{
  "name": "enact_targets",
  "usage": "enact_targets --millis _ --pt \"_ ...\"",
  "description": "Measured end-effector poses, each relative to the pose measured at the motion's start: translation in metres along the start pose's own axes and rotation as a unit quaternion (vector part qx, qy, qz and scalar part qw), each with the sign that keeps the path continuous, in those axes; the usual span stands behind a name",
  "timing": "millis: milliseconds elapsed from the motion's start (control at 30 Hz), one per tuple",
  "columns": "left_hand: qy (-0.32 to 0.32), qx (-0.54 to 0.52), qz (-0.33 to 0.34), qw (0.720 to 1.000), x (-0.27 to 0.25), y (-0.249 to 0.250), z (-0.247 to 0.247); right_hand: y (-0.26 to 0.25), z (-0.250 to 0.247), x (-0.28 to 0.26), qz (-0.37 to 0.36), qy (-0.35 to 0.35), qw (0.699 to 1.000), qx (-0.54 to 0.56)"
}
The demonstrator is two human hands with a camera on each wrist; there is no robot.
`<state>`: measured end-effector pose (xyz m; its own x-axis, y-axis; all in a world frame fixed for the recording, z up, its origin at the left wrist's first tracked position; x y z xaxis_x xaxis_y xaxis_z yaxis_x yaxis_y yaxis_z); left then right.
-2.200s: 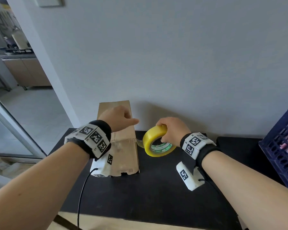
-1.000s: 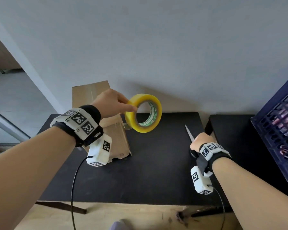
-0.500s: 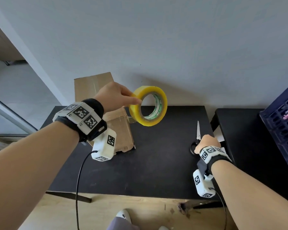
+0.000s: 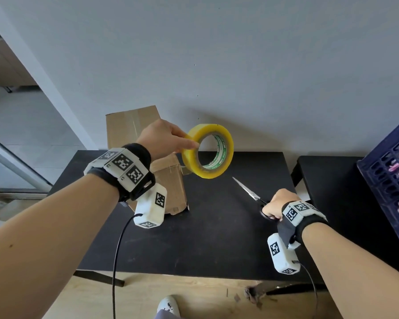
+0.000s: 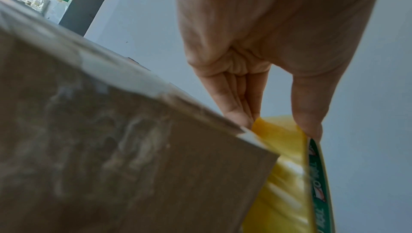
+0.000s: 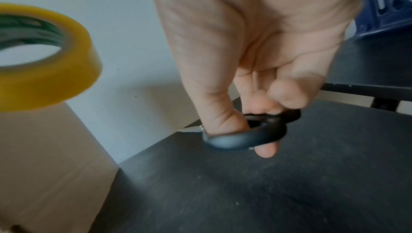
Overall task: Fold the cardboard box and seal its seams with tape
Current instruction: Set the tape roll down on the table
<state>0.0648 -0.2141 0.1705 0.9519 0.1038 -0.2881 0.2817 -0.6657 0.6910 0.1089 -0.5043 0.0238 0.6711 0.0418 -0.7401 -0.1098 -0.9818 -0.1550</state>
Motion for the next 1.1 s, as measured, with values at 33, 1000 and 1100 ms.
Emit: enact_targets --millis 33,1000,1100 --pt "0.002 -0.002 -0.001 1.000 0.000 -0.001 0.000 -0.001 -0.002 -0.002 -0.011 -0.003 1.000 -0.003" --pt "0.030 -0.008 -0.019 0.999 -0.005 0.001 -0.003 -0.055 -0.013 -0.131 -0.219 -0.236 0.947 0.020" --pt "0.029 -0.007 -0.016 0.999 -0.006 0.000 -0.003 -0.070 -0.007 -0.127 -0.209 -0.240 0.948 0.022"
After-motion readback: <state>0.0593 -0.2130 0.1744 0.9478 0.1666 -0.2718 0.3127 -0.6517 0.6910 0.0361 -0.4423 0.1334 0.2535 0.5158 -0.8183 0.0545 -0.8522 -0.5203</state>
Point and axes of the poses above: each hand's wrist, its own x-axis towards the middle knuckle, its own z-axis out of the palm, y = z × x, the point moved 5 cm from there along x, towards the middle knuckle, and after that the axes turned 14 degrees about -y, right-handed, at the moved point
